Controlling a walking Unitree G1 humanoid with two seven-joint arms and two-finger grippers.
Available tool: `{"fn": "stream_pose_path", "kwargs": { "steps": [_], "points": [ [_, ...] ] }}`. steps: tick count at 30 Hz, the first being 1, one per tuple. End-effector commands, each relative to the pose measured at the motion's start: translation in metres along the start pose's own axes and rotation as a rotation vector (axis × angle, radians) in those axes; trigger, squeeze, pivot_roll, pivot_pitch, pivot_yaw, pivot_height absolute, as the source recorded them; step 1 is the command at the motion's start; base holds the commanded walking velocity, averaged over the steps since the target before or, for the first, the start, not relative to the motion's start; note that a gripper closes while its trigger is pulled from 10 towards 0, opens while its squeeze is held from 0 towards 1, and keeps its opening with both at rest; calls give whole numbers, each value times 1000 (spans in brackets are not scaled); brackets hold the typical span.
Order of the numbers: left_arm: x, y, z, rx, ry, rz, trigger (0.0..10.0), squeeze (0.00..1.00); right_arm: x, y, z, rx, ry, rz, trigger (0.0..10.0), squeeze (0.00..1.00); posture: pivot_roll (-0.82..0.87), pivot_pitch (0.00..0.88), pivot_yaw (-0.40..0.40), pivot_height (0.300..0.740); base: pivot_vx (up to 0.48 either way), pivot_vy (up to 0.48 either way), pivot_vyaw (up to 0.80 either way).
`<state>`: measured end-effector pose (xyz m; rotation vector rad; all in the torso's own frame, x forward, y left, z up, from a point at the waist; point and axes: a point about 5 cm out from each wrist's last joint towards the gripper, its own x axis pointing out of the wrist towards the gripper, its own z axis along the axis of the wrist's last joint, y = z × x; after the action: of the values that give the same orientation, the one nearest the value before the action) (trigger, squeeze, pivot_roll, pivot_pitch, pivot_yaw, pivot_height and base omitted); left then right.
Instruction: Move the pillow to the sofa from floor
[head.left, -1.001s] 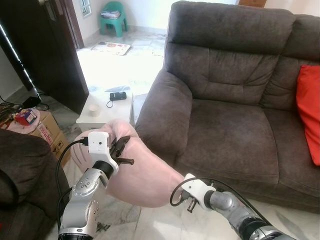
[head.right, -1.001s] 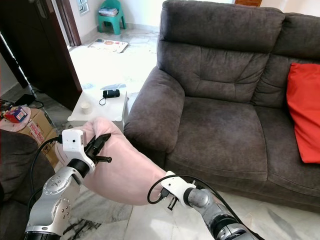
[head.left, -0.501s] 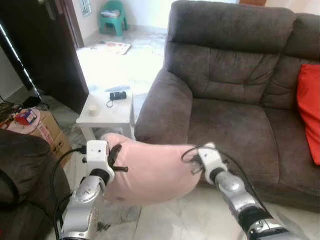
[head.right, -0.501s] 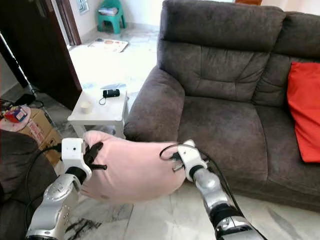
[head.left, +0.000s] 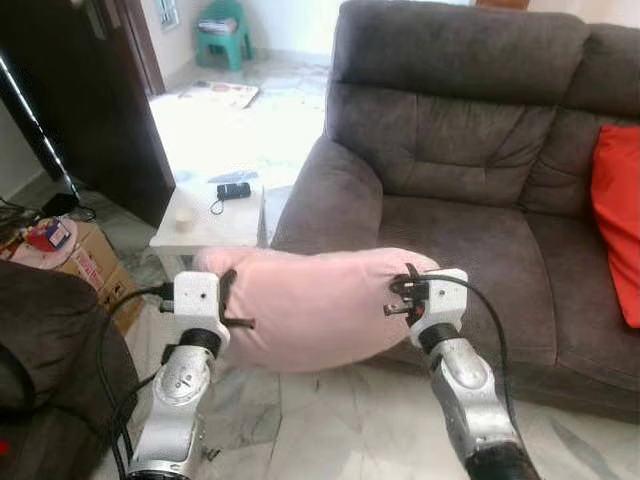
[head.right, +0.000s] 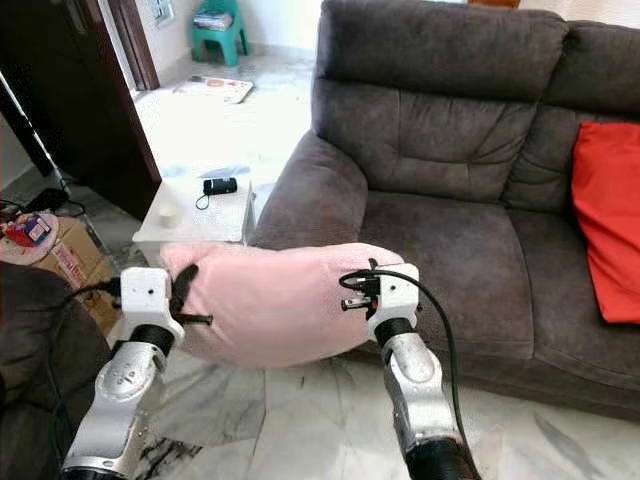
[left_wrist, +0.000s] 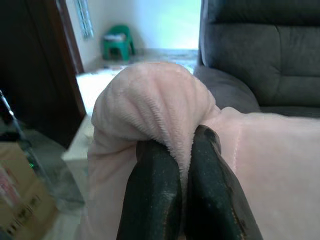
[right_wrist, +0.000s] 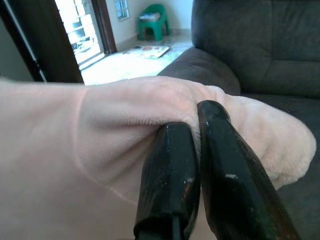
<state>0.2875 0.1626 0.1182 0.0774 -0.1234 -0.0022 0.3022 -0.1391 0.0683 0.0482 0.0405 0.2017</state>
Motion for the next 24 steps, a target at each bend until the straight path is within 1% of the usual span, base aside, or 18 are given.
{"fn": "stream_pose_path", "kwargs": {
  "steps": [1, 2, 3, 7, 11, 13, 16, 19, 22, 24],
  "points": [
    [5, 5, 20, 14, -102, 24, 10000, 0, 0, -2, 11, 3, -71, -10, 10000, 0, 106, 0, -21, 734, 0, 0, 0],
    [5, 6, 18, 16, -106, 31, 10000, 0, -4, -4, 8, -30, -61, -7, 10000, 0, 103, 0, -18, 734, 0, 0, 0],
    [5, 6, 17, 15, -105, 35, 10000, 0, -6, -6, 7, -38, -54, -11, 10000, 0, 103, 0, -18, 734, 0, 0, 0],
    [2, 4, 13, 17, -98, 39, 10000, 0, -9, -9, 9, -19, -63, -33, 10000, 0, 101, 0, -13, 734, 0, 0, 0],
    [1, 0, 11, 35, -93, 21, 10000, 0, -9, -11, 18, 12, -91, -65, 10000, 0, 94, 0, -6, 734, 0, 0, 0],
    [1, 1, 11, 32, -95, 24, 10000, 0, -8, -11, 20, -18, -96, -67, 10000, 0, 93, 0, -6, 734, 0, 0, 0],
    [2, 2, 11, 31, -96, 29, 10000, 0, -8, -11, 20, 8, -88, -70, 10000, 0, 93, 0, -8, 734, 0, 0, -800],
    [2, 2, 10, 29, -96, 32, 10000, 0, -8, -11, 22, 4, -88, -70, 10000, 0, 92, 0, -11, 734, 0, 0, -800],
    [1, 1, 9, 0, -90, 36, 10000, 0, -7, -11, 23, -5, -89, -65, 10000, 0, 90, 0, -14, 734, 0, 0, -792],
    [1, 1, 8, 2, -89, 36, 10000, 0, -7, -11, 23, 2, -87, -68, 10000, 0, 90, 0, -14, 734, 0, 0, -788]
  ]
}}
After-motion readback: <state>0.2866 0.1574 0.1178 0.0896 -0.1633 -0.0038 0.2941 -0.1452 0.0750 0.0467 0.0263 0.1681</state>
